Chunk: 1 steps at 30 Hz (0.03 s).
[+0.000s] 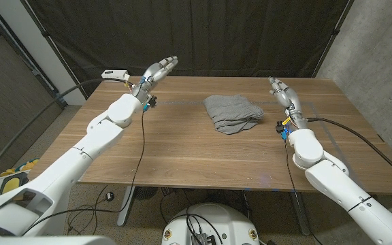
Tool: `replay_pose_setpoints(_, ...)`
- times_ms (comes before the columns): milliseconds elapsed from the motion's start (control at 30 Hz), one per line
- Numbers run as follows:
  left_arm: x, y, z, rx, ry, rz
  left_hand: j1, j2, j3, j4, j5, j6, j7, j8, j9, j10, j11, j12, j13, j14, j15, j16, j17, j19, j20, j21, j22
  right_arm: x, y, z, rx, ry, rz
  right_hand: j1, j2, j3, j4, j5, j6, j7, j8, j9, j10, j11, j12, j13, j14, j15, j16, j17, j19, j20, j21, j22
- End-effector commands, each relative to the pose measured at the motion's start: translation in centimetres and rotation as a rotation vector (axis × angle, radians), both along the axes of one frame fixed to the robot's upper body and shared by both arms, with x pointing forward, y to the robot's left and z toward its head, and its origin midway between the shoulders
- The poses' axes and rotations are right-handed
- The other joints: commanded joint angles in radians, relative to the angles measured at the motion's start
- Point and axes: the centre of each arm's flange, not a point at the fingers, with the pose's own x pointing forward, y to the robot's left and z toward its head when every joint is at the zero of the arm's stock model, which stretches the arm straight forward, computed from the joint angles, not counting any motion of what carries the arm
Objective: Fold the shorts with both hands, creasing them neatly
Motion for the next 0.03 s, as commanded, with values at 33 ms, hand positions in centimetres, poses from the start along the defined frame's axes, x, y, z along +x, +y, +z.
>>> replay_pose_setpoints(33,1.83,0.67,-1.86,-0.092,0.075,-0.132,-0.045,-0.012,-0.006,0.007,0.006,-0.039,-0.012,-0.004,0.002,-0.033,-0.005,-0.002,-0.001,-0.027,0.001,-0.002,-0.002,-0.016,-0.003,-0.007,0.002,-1.67,1.50,-0.99,0.019,-0.026,-0.017,-0.013,-0.004,-0.004,0.006,0.001,0.001,0.009,0.003,0.001,0.005,0.010,0.004,0.006,0.003,0.006,0.004,0.003,-0.001,-0.011,0.001,0.002)
